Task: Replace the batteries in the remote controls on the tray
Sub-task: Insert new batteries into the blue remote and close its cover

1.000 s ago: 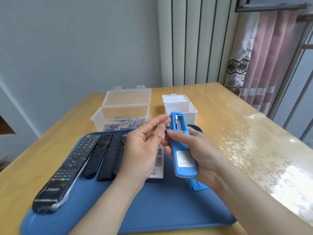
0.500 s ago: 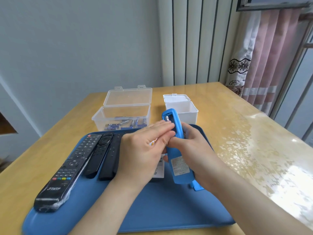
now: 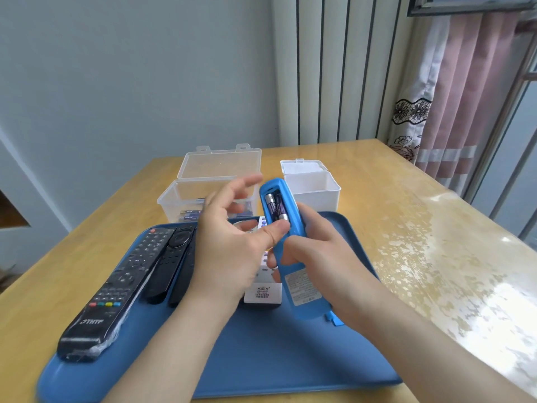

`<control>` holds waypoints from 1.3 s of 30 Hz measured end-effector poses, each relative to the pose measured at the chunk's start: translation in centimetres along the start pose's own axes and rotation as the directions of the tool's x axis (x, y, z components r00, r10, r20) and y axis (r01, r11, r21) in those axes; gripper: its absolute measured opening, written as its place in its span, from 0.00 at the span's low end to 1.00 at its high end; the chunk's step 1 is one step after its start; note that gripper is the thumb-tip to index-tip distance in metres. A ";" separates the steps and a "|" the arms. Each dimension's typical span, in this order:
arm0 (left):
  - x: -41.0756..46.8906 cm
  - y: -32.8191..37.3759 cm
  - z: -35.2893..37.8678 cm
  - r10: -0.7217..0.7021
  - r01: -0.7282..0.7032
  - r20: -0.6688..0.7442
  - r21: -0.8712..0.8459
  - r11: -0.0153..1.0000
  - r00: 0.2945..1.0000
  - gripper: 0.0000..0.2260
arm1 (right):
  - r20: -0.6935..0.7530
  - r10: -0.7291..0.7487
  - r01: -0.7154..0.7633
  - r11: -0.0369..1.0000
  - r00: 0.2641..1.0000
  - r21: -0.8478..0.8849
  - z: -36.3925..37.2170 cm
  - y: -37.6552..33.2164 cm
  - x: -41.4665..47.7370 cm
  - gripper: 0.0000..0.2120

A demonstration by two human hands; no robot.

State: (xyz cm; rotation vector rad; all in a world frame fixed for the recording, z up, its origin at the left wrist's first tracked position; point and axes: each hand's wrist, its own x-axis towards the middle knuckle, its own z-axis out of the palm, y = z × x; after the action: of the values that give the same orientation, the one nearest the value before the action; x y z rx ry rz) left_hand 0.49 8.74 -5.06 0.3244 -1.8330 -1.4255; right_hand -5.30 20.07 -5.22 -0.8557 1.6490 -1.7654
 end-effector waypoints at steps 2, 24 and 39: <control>0.3 0.1 -0.2 -0.128 0.144 0.091 -0.194 0.970 0.988 0.30 | 0.020 0.002 -0.002 1.000 1.000 -0.010 0.1 -0.3 -0.3 0.22; 0.0 0.7 0.4 -0.329 0.331 0.066 -0.354 0.875 0.942 0.12 | -0.084 -0.078 0.068 0.990 0.993 -0.123 0.8 0.7 0.1 0.08; -0.2 0.9 0.3 -0.199 0.192 -0.003 -0.247 0.950 0.980 0.09 | 0.004 -0.021 0.021 0.998 1.000 -0.051 0.0 0.4 0.1 0.09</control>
State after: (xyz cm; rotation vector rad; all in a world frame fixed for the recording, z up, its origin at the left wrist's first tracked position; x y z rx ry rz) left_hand 0.65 9.40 -4.38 0.4060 -1.6133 -1.7559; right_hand -5.36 19.95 -5.57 -0.9016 1.6950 -1.7412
